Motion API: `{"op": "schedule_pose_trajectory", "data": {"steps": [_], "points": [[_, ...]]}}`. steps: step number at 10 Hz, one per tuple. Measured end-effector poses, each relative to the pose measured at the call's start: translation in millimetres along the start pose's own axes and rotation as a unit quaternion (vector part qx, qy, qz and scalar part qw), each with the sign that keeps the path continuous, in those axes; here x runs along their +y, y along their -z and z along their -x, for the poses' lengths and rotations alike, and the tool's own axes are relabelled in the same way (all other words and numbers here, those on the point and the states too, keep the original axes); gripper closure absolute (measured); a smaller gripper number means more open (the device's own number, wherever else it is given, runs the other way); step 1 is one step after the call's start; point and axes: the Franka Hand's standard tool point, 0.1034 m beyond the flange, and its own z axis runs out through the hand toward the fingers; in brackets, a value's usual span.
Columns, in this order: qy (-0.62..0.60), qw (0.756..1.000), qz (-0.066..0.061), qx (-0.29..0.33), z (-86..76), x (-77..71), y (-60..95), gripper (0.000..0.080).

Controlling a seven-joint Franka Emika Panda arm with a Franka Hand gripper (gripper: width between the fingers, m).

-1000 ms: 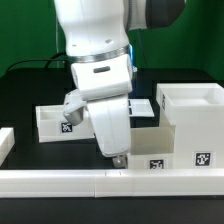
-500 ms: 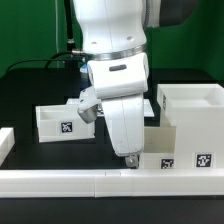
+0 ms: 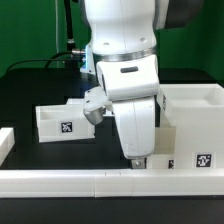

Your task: Assemble drawer

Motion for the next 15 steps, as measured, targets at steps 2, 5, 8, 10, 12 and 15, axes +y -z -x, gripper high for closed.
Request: {"op": "schedule_pose_trajectory", "data": {"steps": [2, 5, 8, 10, 12, 15], "points": [[0.003, 1.000, -0.003, 0.001, -2.7, -1.0, -0.8, 0.0150], [0.029, 1.000, -0.008, 0.003, -24.4, 1.7, -0.3, 0.0150], [0.037, 0.999, -0.018, 0.003, -27.7, 3.8, -0.6, 0.0150], [0.035, 0.999, -0.025, 0.002, -24.7, 3.5, -0.5, 0.0150], [0.036, 0.999, -0.027, 0.001, -25.5, 9.9, 6.5, 0.0150], [0.033, 0.999, -0.022, -0.008, 8.6, 16.0, 25.9, 0.0150]]}}
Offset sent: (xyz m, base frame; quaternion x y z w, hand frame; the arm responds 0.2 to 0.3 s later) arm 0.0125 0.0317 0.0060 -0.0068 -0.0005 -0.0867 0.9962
